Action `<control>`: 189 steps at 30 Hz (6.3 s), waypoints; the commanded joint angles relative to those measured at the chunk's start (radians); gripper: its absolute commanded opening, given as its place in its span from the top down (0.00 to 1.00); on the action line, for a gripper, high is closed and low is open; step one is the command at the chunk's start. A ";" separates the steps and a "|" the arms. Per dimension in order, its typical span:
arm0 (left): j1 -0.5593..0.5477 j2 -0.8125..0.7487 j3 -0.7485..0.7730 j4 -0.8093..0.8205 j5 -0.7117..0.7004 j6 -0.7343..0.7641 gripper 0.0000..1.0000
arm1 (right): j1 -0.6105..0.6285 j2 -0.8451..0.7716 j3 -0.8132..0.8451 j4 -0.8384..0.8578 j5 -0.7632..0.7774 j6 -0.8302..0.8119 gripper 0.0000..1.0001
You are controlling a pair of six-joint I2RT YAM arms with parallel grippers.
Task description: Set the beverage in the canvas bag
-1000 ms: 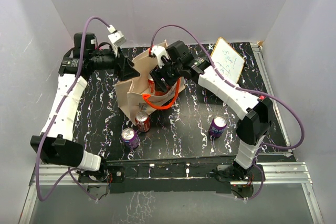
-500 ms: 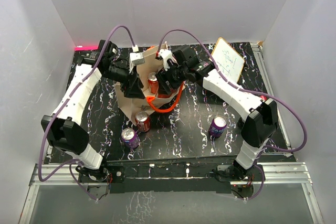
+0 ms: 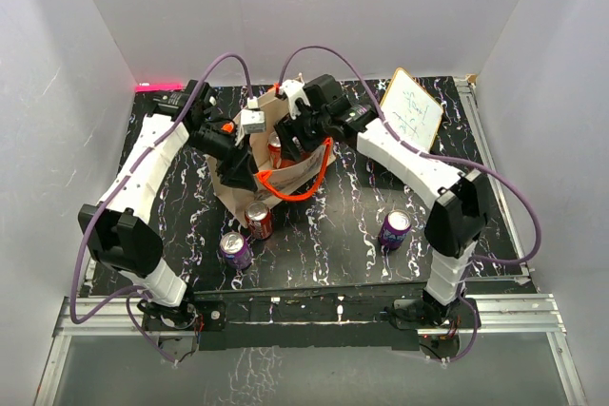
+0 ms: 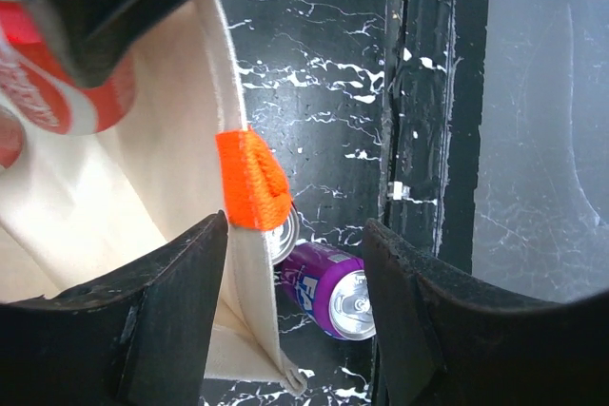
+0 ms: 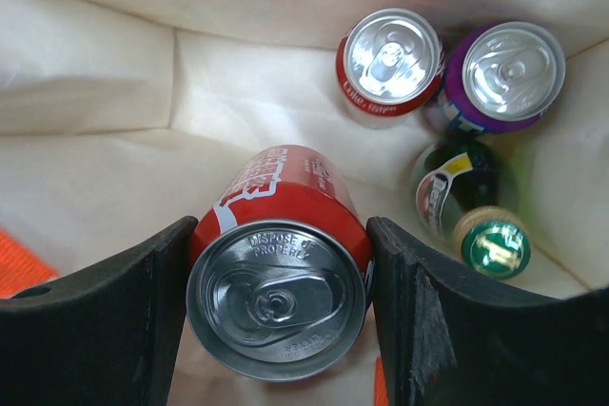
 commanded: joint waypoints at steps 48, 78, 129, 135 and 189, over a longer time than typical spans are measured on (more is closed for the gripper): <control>-0.009 -0.128 -0.191 0.136 0.003 -0.043 0.39 | 0.043 0.218 0.010 0.105 0.154 -0.273 0.70; -0.010 -0.169 -0.222 0.207 -0.016 -0.105 0.39 | 0.034 0.262 0.111 0.044 0.089 -0.295 0.16; 0.012 -0.181 -0.164 0.073 -0.058 0.010 0.54 | -0.005 -0.051 0.020 0.090 -0.110 -0.181 0.19; 0.010 -0.169 -0.224 0.027 -0.071 0.077 0.56 | -0.006 -0.198 -0.274 0.169 -0.186 -0.230 0.34; 0.189 -0.280 -0.096 0.208 -0.004 -0.298 0.09 | 0.005 0.347 0.238 -0.029 -0.573 -0.757 0.08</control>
